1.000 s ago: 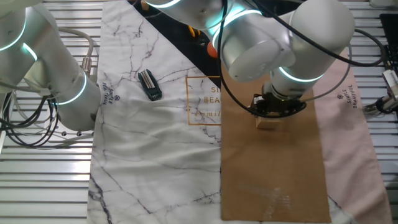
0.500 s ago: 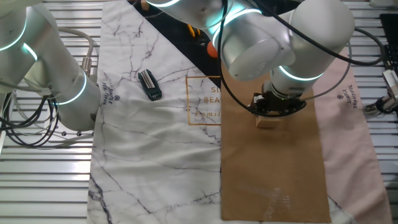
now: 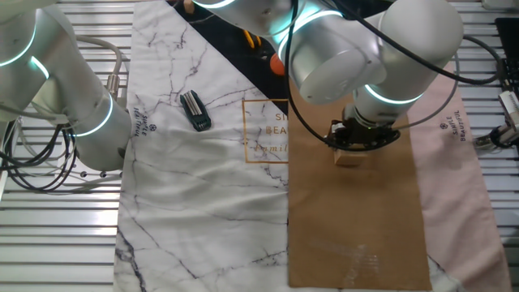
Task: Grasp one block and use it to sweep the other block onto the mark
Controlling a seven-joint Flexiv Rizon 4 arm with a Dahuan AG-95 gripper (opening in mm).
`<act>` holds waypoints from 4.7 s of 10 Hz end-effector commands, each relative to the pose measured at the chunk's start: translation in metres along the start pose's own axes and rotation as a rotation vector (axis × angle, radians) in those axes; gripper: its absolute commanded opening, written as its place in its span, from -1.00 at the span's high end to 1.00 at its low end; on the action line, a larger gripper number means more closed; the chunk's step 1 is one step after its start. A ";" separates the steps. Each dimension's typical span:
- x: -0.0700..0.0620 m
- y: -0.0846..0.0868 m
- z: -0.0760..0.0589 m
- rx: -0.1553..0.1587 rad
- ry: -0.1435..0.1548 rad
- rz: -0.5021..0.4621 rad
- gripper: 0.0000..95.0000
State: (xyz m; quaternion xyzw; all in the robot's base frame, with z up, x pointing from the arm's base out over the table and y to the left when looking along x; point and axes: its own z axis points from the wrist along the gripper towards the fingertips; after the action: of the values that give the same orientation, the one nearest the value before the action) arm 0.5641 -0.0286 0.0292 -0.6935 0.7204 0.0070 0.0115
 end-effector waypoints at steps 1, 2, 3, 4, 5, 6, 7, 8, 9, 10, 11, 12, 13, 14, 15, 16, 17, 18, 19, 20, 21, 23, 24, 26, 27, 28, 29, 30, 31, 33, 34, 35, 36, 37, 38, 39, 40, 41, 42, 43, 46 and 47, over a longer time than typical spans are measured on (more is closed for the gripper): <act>0.000 0.000 0.000 0.001 0.000 0.002 1.00; -0.001 0.000 0.000 0.001 -0.001 0.002 1.00; -0.001 -0.001 0.000 0.001 -0.002 0.002 1.00; -0.002 -0.001 0.000 0.001 -0.003 0.003 1.00; -0.002 -0.001 0.000 0.001 -0.003 0.002 1.00; -0.002 -0.001 0.000 0.001 -0.003 0.002 1.00; -0.003 -0.001 0.000 0.001 -0.004 0.002 1.00; -0.003 -0.001 0.000 0.001 -0.007 0.001 1.00; -0.003 -0.001 0.000 0.001 -0.008 0.001 1.00; -0.004 -0.002 -0.001 0.001 -0.008 0.000 1.00; -0.004 -0.002 -0.001 0.000 -0.007 0.000 1.00; -0.004 -0.002 -0.001 0.001 -0.007 -0.001 1.00; -0.004 -0.002 -0.001 0.001 -0.007 0.001 1.00; -0.004 -0.002 -0.001 0.000 -0.006 0.000 1.00; -0.004 -0.002 -0.001 0.001 -0.006 0.000 1.00; -0.004 -0.002 -0.001 0.001 -0.004 0.000 1.00; -0.004 -0.002 -0.001 0.001 -0.002 0.000 1.00; -0.004 -0.002 -0.001 0.001 -0.003 0.000 1.00; -0.004 -0.002 -0.001 0.002 -0.003 0.000 1.00; -0.004 -0.002 -0.001 0.002 -0.003 0.000 1.00; -0.004 -0.002 -0.001 0.002 -0.002 -0.002 1.00; -0.004 -0.002 -0.001 0.003 0.001 -0.004 1.00; -0.004 -0.002 -0.001 0.003 0.003 -0.007 0.60; -0.004 -0.002 -0.001 0.005 0.002 -0.011 0.60; -0.004 -0.002 -0.001 0.005 0.001 -0.012 0.20; -0.004 -0.002 -0.001 0.005 -0.001 -0.012 0.20; -0.004 -0.002 0.000 0.005 0.000 -0.015 0.20; -0.004 -0.002 0.000 0.006 0.000 -0.016 0.20; -0.004 -0.002 0.000 0.006 0.001 -0.018 0.20; -0.004 -0.002 0.000 0.008 -0.001 -0.024 -0.20; -0.004 -0.002 0.000 0.008 -0.001 -0.026 -0.20; -0.004 -0.002 0.000 0.008 0.000 -0.026 -0.20; -0.004 -0.002 0.000 0.008 0.001 -0.026 -0.20; -0.004 -0.002 0.000 0.008 0.000 -0.028 -0.20; -0.004 -0.002 0.000 0.008 0.000 -0.028 -0.20; -0.004 -0.002 0.000 0.008 -0.002 -0.029 -0.20; -0.004 -0.002 0.000 0.007 -0.006 -0.025 -0.20; -0.004 -0.002 -0.001 0.007 -0.006 -0.025 -0.20; -0.004 -0.002 -0.002 0.007 -0.005 -0.027 -0.60; -0.004 -0.002 -0.003 0.008 -0.005 -0.027 -0.60; -0.004 -0.002 -0.005 0.007 -0.005 -0.025 -0.60; -0.005 -0.002 -0.009 0.008 -0.001 -0.019 -0.60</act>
State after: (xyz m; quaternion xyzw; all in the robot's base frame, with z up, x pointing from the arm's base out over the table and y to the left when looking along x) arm 0.5667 -0.0243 0.0395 -0.6996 0.7144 0.0035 0.0136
